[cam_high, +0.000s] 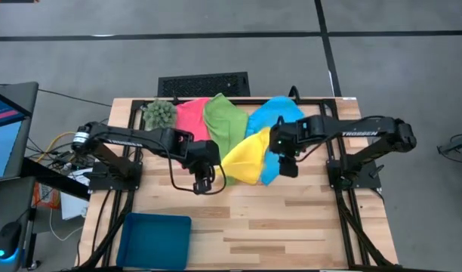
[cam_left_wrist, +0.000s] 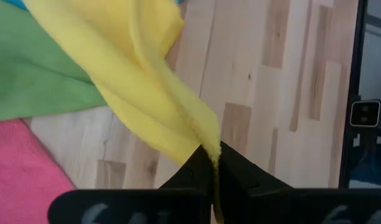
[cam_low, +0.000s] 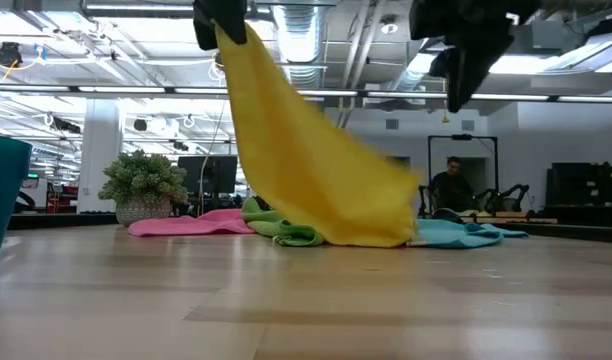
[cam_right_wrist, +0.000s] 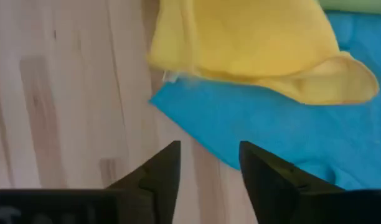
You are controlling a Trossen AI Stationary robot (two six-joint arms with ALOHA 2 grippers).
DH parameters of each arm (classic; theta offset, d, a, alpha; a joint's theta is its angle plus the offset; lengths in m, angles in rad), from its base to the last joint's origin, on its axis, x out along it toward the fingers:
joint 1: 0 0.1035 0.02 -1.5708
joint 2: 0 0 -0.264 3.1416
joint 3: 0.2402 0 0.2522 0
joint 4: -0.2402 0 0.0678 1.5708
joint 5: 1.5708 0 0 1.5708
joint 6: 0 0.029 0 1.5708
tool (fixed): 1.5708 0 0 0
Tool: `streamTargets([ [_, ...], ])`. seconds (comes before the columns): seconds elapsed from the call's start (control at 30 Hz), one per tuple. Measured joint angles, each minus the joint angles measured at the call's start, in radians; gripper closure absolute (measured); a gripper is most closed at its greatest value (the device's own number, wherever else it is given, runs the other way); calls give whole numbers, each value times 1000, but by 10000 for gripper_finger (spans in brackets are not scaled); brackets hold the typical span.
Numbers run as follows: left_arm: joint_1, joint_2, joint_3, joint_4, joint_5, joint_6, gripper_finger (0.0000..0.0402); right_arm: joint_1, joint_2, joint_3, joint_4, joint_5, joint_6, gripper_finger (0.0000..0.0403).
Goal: Fold microfiber towels
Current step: Fold the yellow microfiber towel
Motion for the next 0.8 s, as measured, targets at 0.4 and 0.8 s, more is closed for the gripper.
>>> streamTargets([
  [0.4, 1, 0, 0, -8, -46, 2, 401, 53, 29, -29, 281, -23, -135, 201],
  [0.8, 32, 0, 0, 3, -62, -47, 401, 156, 59, -257, 689, -53, 123, 207],
])
